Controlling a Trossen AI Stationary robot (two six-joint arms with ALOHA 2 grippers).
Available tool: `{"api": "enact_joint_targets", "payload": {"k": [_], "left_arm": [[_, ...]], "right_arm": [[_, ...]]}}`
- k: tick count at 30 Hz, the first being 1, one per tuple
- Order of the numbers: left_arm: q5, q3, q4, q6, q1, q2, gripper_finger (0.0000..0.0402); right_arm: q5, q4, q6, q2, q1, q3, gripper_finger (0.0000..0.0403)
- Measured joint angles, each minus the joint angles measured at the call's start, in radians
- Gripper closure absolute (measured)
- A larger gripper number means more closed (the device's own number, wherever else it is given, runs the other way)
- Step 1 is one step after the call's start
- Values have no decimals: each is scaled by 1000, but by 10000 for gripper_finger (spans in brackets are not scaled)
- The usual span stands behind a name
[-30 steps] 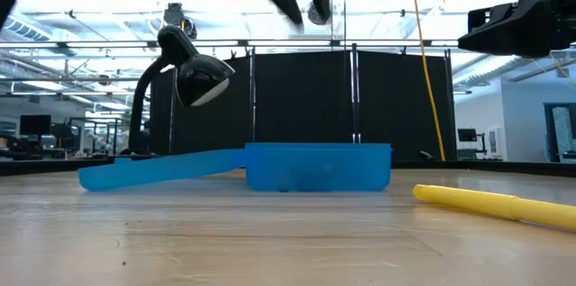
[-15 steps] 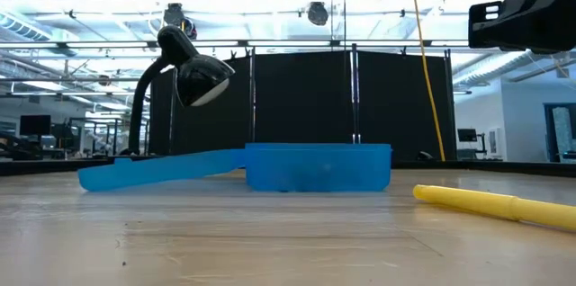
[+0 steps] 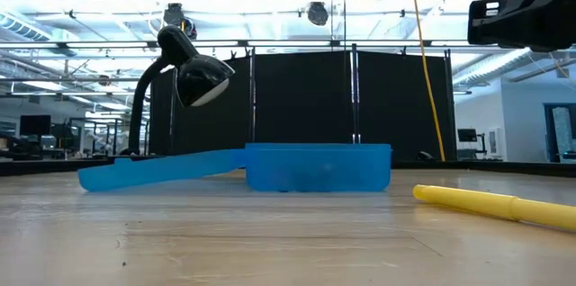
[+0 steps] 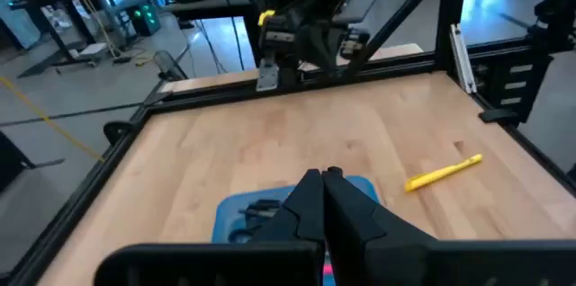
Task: Pick & place school supplies into a supply box
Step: Put the yellow pen into the blue box
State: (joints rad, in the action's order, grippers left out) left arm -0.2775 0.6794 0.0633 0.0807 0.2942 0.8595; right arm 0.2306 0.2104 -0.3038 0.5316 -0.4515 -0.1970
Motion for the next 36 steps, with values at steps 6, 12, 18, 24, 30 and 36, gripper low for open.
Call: {"api": "enact_joint_targets", "payload": {"k": [6, 12, 18, 24, 30, 36], "left_arm": [[187, -217, -177, -7, -99, -125, 399], [195, -453, -392, -20, -86, -201, 399], [217, -657, -614, 71, -85, -222, 399], [275, -669, -546, 102, -137, -217, 398], [301, -669, -541, 133, -167, -220, 397], [131, -669, -630, 207, -194, -220, 384]], "right_arm": [[0, 58, 52, 0, 0, 0, 403], [1, 136, 89, 0, 0, 0, 403], [12, 208, 110, 0, 0, 0, 403], [107, 273, 204, 9, 0, 0, 403], [274, 327, 245, 43, 0, 0, 403], [357, 223, 278, 180, -2, -167, 403]]}}
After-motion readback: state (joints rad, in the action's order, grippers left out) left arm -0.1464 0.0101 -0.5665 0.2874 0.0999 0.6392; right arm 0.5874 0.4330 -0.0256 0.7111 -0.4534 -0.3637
